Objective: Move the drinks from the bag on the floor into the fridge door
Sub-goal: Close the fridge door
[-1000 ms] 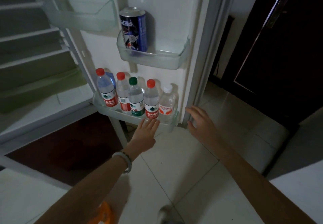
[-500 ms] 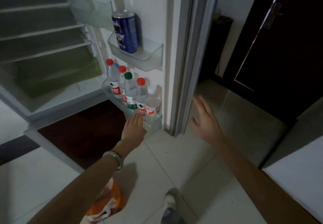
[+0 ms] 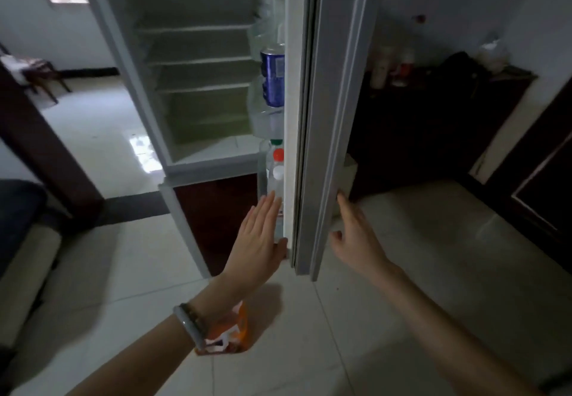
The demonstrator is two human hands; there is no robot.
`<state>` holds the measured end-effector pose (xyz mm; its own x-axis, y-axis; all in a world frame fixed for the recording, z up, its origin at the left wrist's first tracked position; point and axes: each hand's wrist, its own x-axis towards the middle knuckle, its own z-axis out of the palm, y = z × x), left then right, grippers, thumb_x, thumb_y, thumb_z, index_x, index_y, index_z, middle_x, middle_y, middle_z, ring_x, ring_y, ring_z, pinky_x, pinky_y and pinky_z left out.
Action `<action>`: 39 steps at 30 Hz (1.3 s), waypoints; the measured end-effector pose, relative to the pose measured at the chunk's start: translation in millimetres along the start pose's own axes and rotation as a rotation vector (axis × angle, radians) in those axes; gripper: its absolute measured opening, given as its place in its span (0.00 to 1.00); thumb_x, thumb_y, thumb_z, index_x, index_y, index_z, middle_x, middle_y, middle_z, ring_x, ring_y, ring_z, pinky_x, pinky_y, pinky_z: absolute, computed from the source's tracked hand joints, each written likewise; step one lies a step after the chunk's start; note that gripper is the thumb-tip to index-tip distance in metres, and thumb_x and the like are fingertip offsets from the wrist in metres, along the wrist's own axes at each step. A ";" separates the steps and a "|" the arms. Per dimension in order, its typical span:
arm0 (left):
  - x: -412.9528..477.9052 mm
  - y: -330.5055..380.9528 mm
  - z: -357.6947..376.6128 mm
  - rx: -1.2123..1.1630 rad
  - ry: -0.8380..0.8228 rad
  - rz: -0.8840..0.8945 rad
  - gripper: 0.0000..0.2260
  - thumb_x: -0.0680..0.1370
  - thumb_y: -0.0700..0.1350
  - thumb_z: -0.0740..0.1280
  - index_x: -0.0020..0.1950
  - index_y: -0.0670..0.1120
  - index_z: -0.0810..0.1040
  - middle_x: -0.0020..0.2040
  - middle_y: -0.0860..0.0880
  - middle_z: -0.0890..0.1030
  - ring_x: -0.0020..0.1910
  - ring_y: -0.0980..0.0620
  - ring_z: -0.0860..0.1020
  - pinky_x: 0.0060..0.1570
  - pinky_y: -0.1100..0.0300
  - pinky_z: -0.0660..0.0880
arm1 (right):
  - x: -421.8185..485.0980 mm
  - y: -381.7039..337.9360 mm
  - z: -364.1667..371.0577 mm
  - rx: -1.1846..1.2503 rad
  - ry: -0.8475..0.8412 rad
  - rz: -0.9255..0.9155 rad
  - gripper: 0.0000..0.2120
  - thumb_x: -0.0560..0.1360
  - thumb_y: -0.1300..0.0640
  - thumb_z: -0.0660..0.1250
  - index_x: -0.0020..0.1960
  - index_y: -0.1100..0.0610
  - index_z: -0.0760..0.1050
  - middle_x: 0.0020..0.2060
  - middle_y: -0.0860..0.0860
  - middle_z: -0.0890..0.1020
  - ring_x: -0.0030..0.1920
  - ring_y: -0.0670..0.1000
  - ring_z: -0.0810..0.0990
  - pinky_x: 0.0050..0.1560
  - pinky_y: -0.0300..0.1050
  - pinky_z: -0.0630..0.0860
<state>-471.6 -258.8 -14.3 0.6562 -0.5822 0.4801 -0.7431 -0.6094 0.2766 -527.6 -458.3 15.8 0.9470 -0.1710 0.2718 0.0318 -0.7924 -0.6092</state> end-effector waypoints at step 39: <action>86.6 -418.3 -124.6 -0.066 -0.057 -0.279 0.48 0.74 0.43 0.69 0.72 0.47 0.30 0.77 0.42 0.48 0.75 0.46 0.51 0.71 0.48 0.59 | 335.6 -191.1 273.1 -0.307 -0.262 -0.513 0.38 0.76 0.56 0.62 0.75 0.53 0.40 0.75 0.51 0.39 0.75 0.52 0.41 0.73 0.46 0.41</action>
<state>-120.3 12.8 15.3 0.8413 -0.4273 0.3312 -0.5386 -0.7148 0.4460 -128.6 -204.3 19.9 0.8839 0.3908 0.2570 0.4442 -0.8734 -0.1997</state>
